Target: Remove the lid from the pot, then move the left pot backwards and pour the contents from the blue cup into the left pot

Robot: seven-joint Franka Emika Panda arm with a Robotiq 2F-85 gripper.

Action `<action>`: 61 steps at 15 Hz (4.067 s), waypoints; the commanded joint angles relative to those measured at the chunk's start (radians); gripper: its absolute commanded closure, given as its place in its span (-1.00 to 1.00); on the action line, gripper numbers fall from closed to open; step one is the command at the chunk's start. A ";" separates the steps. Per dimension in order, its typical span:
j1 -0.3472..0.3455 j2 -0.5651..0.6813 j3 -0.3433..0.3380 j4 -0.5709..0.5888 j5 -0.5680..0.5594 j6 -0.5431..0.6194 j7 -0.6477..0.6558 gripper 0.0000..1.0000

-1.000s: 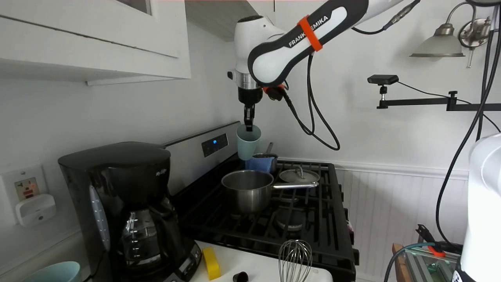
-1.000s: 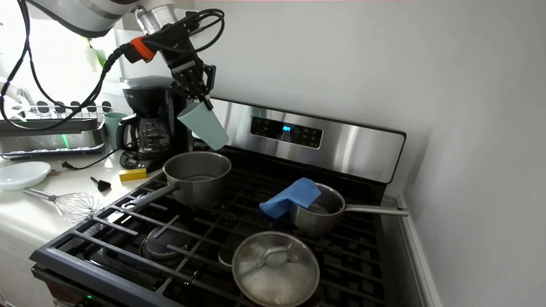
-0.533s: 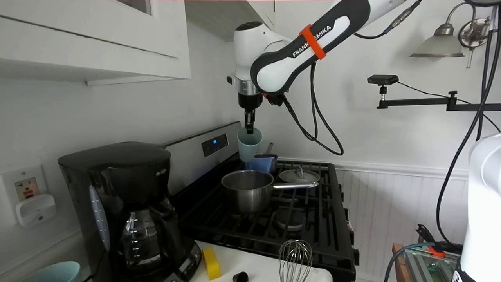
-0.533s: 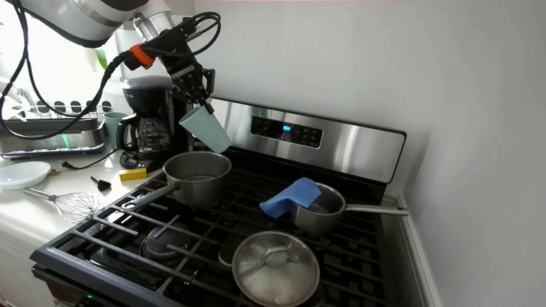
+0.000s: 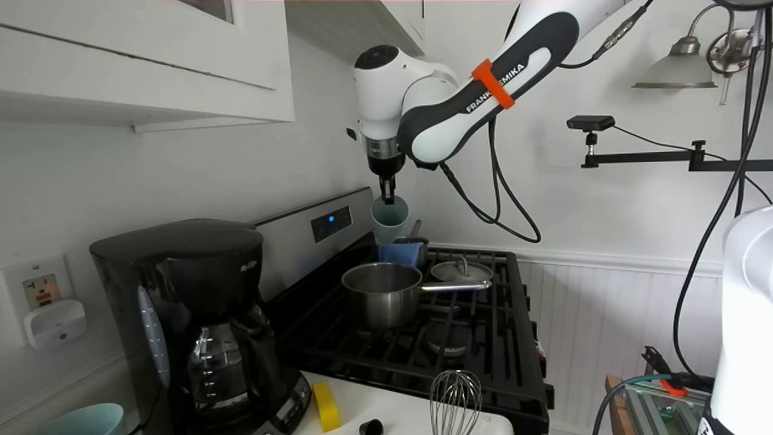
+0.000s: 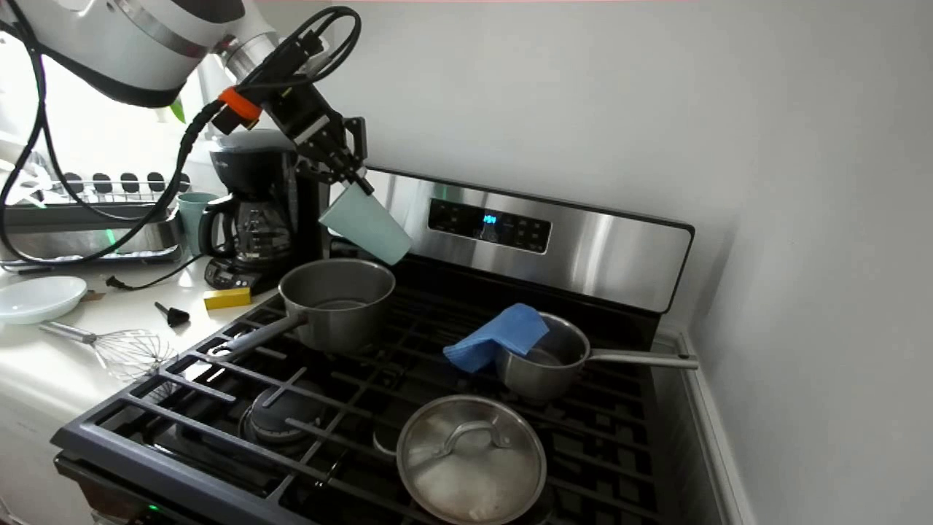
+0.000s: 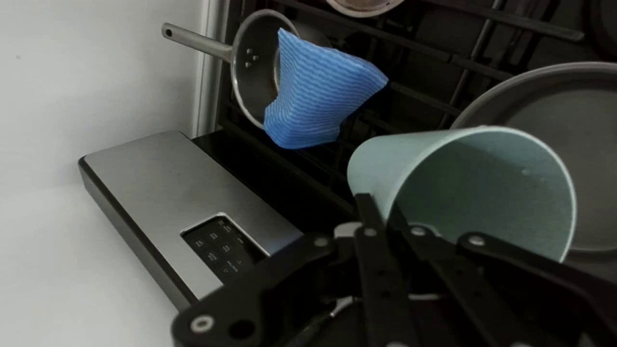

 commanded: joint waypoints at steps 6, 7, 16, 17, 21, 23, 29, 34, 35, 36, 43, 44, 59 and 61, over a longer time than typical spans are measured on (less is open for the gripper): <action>0.039 0.002 0.030 -0.056 -0.338 -0.034 0.352 0.98; 0.042 0.005 0.032 -0.060 -0.372 -0.044 0.388 0.98; 0.077 0.035 0.048 -0.088 -0.658 -0.142 0.663 0.98; 0.080 0.036 0.050 -0.092 -0.683 -0.157 0.682 0.98; 0.092 0.039 0.059 -0.106 -0.764 -0.210 0.748 0.98; 0.098 0.040 0.063 -0.113 -0.799 -0.233 0.774 0.98; 0.104 0.043 0.066 -0.129 -0.811 -0.259 0.783 0.98; 0.095 0.037 0.056 -0.116 -0.731 -0.206 0.721 0.98; 0.093 0.036 0.053 -0.111 -0.714 -0.197 0.707 0.98; 0.089 0.034 0.048 -0.107 -0.681 -0.175 0.684 0.98; 0.076 0.015 0.022 -0.070 -0.378 -0.056 0.490 0.98; 0.075 0.013 0.020 -0.058 -0.326 -0.063 0.461 0.98; 0.097 -0.106 0.023 0.009 0.452 -0.142 -0.070 0.98; 0.112 -0.125 0.026 -0.006 0.568 -0.176 -0.187 0.98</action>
